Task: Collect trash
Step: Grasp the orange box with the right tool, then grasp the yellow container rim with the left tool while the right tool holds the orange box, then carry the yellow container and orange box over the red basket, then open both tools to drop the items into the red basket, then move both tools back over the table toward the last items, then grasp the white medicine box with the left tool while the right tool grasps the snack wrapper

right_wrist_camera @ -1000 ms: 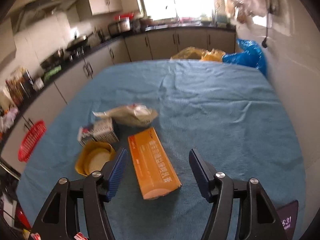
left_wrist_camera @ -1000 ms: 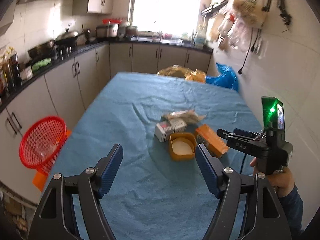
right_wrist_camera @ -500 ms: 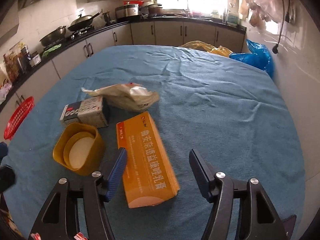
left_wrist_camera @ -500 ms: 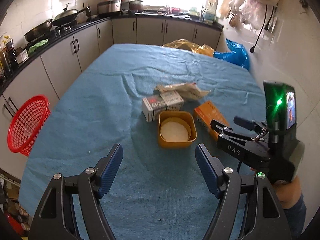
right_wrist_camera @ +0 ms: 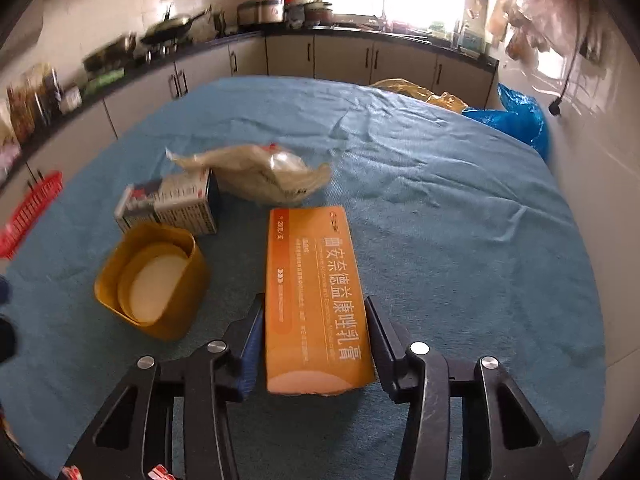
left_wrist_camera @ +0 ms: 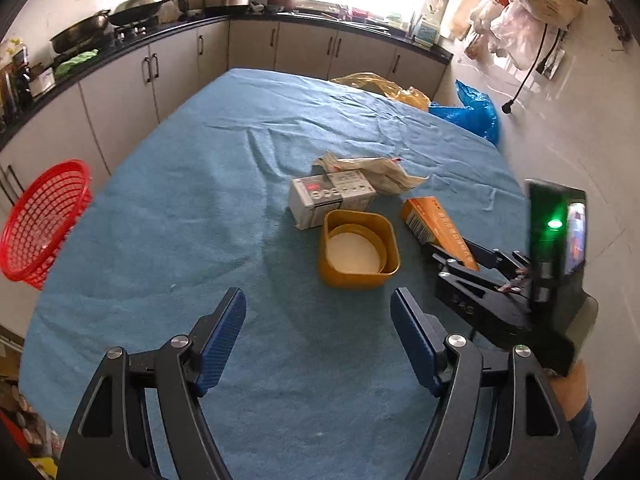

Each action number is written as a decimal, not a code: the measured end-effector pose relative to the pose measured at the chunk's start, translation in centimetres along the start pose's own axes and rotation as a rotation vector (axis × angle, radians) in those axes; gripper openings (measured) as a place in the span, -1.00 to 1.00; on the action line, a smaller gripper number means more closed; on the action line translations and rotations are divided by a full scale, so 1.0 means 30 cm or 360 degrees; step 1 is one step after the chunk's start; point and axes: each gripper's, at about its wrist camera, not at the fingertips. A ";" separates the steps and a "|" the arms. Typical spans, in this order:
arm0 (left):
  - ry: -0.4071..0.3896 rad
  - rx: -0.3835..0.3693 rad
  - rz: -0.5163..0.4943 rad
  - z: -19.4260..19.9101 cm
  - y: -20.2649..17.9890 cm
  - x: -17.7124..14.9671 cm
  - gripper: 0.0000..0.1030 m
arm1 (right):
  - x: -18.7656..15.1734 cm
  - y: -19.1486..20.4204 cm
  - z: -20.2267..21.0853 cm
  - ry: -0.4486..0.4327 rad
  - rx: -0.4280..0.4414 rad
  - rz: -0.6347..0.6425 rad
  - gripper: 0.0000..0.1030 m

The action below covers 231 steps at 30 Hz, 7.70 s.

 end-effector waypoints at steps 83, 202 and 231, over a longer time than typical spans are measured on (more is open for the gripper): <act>-0.0392 0.0130 -0.0147 -0.015 0.400 -0.020 -0.87 | -0.068 0.419 0.185 -0.0285 0.0247 0.0020 -0.04; -0.0354 0.0059 -0.0437 0.078 0.219 0.072 0.62 | 0.267 -0.022 0.304 -0.0463 0.0239 -0.0478 0.26; -0.0007 -0.0092 -0.0665 -0.331 0.009 0.188 -0.36 | 0.210 -0.191 -0.031 -0.0218 0.0404 -0.0774 0.26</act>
Point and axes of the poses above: each gripper's, at about its wrist camera, not at the fingertips, and z roughly against the way its jaws point, y to its left, x to its top, and after that the axes turned 1 degree about y, right-handed
